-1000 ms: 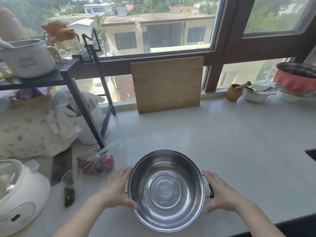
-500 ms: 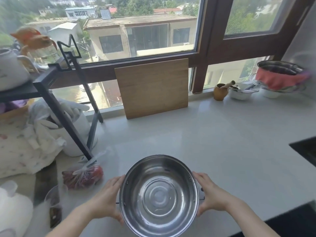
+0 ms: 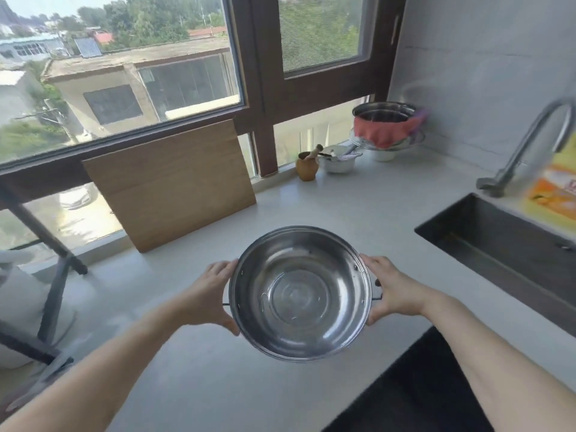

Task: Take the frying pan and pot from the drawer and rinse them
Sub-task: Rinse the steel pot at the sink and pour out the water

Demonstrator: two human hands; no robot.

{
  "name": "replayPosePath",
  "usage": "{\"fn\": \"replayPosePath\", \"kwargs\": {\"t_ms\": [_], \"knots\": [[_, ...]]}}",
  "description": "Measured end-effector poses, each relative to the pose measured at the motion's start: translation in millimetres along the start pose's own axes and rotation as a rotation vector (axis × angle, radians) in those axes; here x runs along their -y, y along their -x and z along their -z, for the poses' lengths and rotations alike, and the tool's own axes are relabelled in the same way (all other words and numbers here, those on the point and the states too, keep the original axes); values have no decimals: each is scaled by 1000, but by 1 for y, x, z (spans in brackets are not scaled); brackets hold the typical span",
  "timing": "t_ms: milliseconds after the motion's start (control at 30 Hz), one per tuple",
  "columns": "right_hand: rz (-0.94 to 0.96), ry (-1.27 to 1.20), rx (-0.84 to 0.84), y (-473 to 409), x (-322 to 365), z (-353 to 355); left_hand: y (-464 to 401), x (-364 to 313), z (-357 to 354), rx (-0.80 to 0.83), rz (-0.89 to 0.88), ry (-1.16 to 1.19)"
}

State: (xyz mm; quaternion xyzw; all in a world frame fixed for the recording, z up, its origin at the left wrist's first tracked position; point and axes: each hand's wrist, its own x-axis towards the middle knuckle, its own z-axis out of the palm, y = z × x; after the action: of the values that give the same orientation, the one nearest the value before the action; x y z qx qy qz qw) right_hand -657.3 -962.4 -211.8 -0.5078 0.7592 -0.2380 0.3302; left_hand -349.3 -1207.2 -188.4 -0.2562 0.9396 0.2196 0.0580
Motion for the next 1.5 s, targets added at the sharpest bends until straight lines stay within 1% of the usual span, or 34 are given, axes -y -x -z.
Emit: {"fn": "replayPosePath", "kwargs": {"t_ms": [267,400,600,767,933,1067,1300,1500], "knots": [[-141,-2,-141,80,-113,134,-142,-160,-11,31,-195,-58],[-273,46,-216,122,-172,189,-205,-241,-24,88,-285,-68],[-413,28,-309,178,-244,243,-290,-344,-43,170,-409,-119],[-441,14,-381,207,-297,270,-359,-406,-69,242,-484,-165],[-516,-36,-388,210,-348,289,-420,-448,-97,318,-527,-205],[-582,-97,-377,194,-387,295,-468,-463,-118,373,-544,-236],[-652,-175,-303,152,-442,300,-540,-460,-155,501,-515,-217],[-669,-222,-254,127,-477,289,-570,-447,-190,564,-491,-207]]}}
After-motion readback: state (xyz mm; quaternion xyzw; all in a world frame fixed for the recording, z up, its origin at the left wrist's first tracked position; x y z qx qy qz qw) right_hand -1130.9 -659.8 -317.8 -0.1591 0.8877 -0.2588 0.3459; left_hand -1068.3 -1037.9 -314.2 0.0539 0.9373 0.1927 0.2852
